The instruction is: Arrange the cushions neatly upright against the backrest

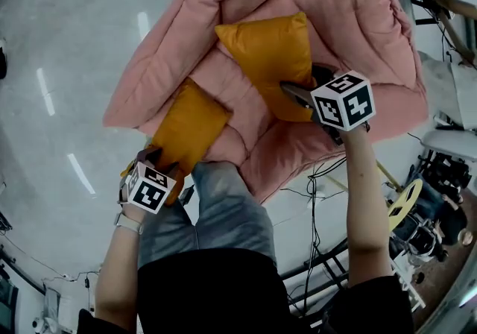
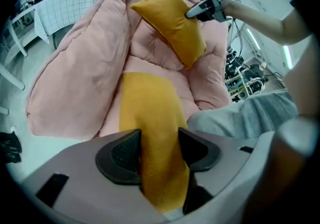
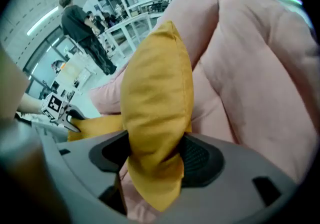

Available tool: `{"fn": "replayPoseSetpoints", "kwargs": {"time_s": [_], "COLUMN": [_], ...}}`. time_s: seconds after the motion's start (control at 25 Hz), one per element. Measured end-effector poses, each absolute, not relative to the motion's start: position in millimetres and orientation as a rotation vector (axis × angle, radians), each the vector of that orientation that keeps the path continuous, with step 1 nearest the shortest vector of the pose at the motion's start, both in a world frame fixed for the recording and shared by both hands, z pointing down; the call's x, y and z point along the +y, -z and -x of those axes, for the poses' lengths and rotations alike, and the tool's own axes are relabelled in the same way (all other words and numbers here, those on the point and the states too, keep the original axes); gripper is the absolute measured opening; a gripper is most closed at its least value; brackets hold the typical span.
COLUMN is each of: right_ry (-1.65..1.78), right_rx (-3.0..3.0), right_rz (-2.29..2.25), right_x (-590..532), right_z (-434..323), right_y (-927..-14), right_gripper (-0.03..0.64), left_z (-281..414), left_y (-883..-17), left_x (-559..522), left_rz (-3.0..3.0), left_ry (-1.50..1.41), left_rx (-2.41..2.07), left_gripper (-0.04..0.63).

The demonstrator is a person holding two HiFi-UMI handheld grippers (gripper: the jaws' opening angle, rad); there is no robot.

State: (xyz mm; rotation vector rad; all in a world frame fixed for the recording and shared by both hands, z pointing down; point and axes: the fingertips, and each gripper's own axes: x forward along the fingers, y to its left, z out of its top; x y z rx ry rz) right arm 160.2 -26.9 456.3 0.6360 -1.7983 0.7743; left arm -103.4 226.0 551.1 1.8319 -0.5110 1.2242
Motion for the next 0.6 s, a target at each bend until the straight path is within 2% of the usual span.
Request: {"fn": "replayPoseSetpoints", "kwargs": {"time_s": [0.2,0.6], "right_ry": [-0.674,-0.666], "right_rx": [-1.647,-1.485], "right_rz": [-0.502,-0.433], "right_x": [-24.3,-27.6], "right_z": [-158.5,-146.5], "right_y": [-448.2,-502.7], "right_gripper": [0.305,0.301], "left_z": [108.1,113.2], "left_y": [-549.3,-548.5], "left_x": [231.4,239.1], "left_rz": [-1.847,-1.863], "left_ry": [-1.215,-1.202], "left_rx": [-0.521,-0.546], "left_gripper": [0.244,0.244]}}
